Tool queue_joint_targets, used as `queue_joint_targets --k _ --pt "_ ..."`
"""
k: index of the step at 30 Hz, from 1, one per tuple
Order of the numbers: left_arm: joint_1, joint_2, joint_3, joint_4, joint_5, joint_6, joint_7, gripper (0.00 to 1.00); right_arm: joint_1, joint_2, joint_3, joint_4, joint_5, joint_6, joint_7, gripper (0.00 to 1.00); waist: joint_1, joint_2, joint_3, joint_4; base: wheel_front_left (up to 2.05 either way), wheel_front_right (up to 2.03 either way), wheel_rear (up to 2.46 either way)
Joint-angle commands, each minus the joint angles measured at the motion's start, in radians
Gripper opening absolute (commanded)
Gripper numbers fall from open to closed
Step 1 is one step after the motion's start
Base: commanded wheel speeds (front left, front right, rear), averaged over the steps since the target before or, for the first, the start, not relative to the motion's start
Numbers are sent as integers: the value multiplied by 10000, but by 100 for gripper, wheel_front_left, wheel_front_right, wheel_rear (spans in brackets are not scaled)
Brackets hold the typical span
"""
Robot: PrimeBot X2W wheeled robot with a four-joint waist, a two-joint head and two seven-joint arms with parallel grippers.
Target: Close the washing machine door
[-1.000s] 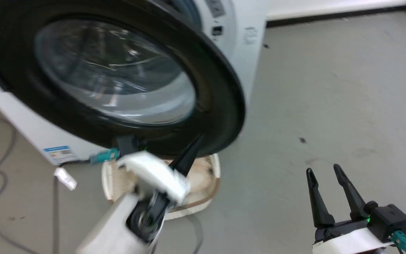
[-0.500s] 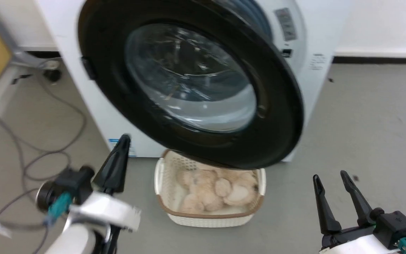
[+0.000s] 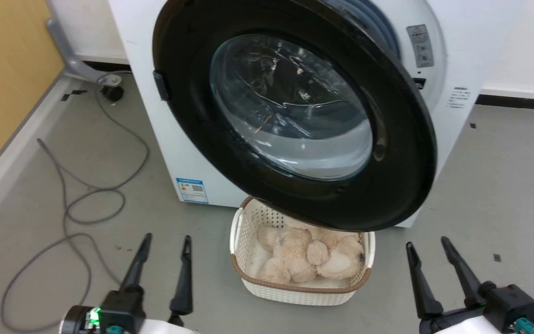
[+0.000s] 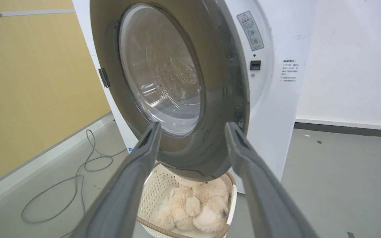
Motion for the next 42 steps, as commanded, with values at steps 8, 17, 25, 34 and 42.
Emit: queue_joint_targets --k 8,17,25,34,42 --pt "-162 -722 132 220 947 -647 -43 100 -726 -761 791 70 370 8 237 0 1 -1 584 701 0 0 0" --pt "-715 -1276 392 309 1389 -1213 -43 100 -3154 -2532 1394 633 1388 8 1216 0 1 -1 1767 1322 0 0 0" --pt "-1098 -1627 606 322 1541 -1466 -43 100 -4966 -3869 1094 1811 2264 8 1788 0 1 -1 2449 1696 0 0 0" --pt "-1448 -1943 581 332 1566 -1666 -43 100 -6978 -4667 551 3288 2891 8 2462 0 1 -1 3127 2069 0 0 0" --pt "-1700 -2023 553 342 1516 -1701 -43 100 -8953 -4868 15 4965 2769 8 2847 0 1 -1 3536 2293 0 0 0"
